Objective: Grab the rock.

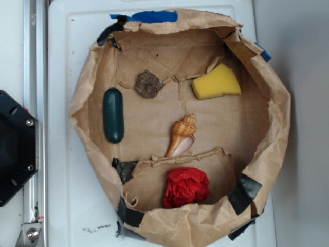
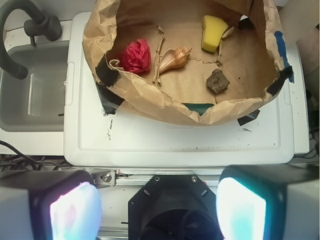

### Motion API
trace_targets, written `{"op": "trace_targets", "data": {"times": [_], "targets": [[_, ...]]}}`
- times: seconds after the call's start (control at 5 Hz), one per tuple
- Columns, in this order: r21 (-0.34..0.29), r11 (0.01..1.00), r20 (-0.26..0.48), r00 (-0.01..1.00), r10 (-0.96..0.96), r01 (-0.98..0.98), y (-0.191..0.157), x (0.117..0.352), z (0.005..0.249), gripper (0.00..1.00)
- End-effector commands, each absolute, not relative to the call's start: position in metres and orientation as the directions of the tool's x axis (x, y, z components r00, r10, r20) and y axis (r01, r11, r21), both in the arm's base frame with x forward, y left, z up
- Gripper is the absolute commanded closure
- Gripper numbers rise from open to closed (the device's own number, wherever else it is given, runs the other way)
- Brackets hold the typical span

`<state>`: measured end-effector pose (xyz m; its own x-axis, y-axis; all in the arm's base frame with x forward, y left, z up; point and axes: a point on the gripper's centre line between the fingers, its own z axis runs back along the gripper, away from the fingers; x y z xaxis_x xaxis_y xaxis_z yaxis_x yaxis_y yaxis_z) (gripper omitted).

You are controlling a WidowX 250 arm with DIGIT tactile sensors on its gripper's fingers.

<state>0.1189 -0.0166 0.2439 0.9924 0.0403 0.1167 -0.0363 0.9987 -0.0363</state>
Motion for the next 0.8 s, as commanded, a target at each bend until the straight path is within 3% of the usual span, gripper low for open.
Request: {"op": "trace_targets", "data": {"times": [0.0,0.4,0.6], "targets": [[-0.036,0.999,0.117,0.992,0.040,-0.036,-0.017,0.119,0.244,0.00],[-0.017,0.985,0.157,0.972,0.173,-0.173,-0.017,0.193,0.239,0.00],[-0.006,0.997,0.173,0.981,0.083,-0.083,-0.009,0.204,0.232,0.00]]}}
